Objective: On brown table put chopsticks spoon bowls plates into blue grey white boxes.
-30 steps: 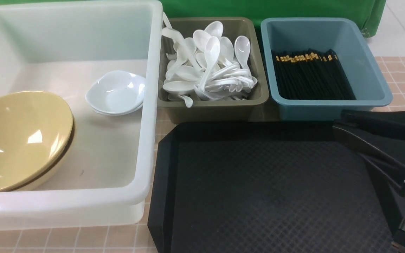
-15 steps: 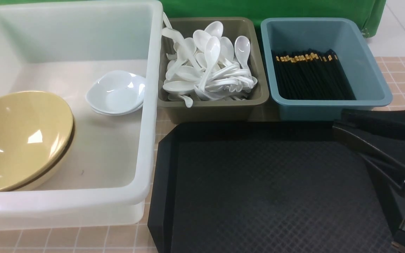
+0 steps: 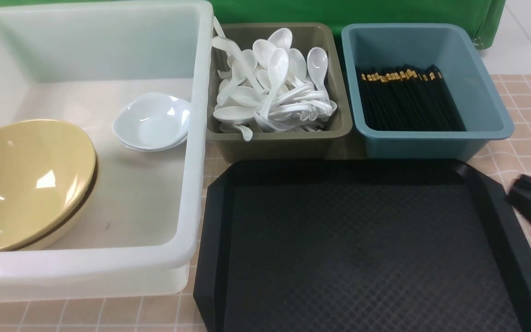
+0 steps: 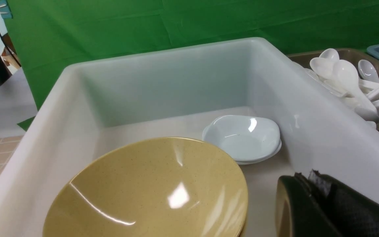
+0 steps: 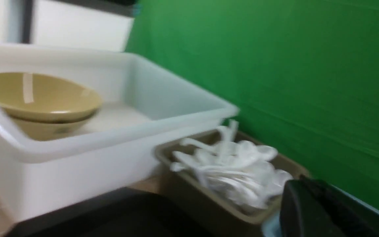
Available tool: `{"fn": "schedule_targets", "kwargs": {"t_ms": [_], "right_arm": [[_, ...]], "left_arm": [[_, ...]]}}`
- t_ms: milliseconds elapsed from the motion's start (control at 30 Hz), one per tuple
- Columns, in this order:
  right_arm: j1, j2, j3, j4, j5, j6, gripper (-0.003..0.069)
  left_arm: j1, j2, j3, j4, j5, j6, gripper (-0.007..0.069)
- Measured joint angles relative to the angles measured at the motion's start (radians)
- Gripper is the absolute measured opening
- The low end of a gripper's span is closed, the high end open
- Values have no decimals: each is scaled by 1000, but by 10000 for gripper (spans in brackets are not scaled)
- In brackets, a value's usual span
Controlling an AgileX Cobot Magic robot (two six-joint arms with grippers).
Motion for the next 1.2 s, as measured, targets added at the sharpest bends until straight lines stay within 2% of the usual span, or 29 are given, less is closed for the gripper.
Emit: {"fn": "schedule_targets", "kwargs": {"t_ms": [33, 67, 133, 300, 467, 700, 1200], "right_arm": [[-57, -24, 41, 15, -20, 28, 36], [-69, -31, 49, 18, -27, 35, 36], [-219, -108, 129, 40, -35, 126, 36], [-498, -266, 240, 53, 95, 208, 36], [-650, -383, 280, 53, 242, 223, 36], [-669, -449, 281, 39, 482, 249, 36], [-626, -449, 281, 37, 489, 248, 36]], "left_arm": [[0, 0, 0, 0, 0, 0, 2], [0, 0, 0, 0, 0, 0, 2], [0, 0, 0, 0, 0, 0, 2], [0, 0, 0, 0, 0, 0, 2], [0, 0, 0, -2, 0, 0, 2], [0, 0, 0, -2, 0, -1, 2], [0, 0, 0, -2, 0, -1, 2]]}}
